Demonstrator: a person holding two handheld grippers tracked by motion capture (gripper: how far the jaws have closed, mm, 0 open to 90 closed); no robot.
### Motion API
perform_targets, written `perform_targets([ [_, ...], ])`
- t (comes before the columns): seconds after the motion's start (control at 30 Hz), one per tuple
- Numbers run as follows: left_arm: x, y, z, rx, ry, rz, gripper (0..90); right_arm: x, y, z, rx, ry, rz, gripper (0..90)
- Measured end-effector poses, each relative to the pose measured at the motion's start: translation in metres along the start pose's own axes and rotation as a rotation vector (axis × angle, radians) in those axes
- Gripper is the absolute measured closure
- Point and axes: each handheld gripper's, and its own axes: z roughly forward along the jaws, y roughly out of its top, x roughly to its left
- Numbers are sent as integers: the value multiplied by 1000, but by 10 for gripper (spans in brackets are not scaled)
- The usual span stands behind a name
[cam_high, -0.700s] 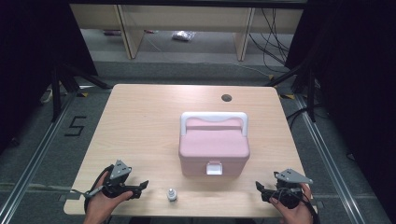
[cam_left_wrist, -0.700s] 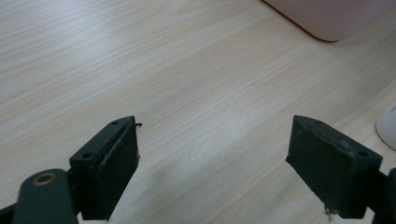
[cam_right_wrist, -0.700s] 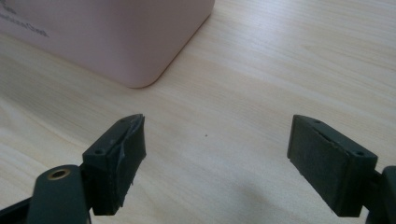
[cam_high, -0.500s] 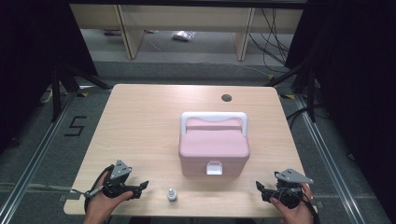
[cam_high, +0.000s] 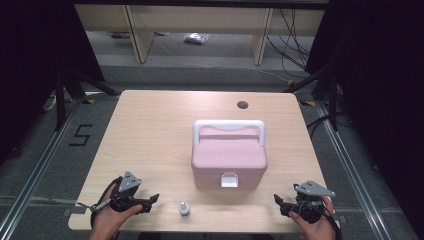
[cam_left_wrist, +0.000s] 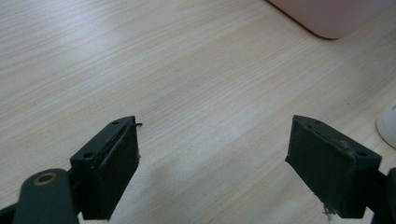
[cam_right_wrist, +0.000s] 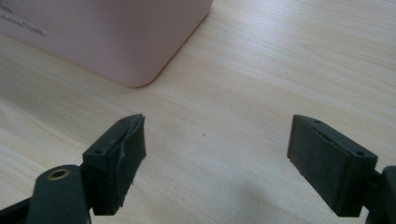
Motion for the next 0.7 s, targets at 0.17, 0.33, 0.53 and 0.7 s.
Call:
perform_targets([
  [0.17,-1,0,2,-2,-7,-14,159,1,0,0,1,-6,-4,209],
  [0.33,-1,1,2,-10,-10,-12,160,0,0,0,2,7,-7,211],
  [0.53,-2,3,4,-2,-13,-7,160,0,0,1,18,10,-6,213],
  [0.7,-5,6,9,-7,-14,-9,160,2,-1,1,18,20,-5,213],
])
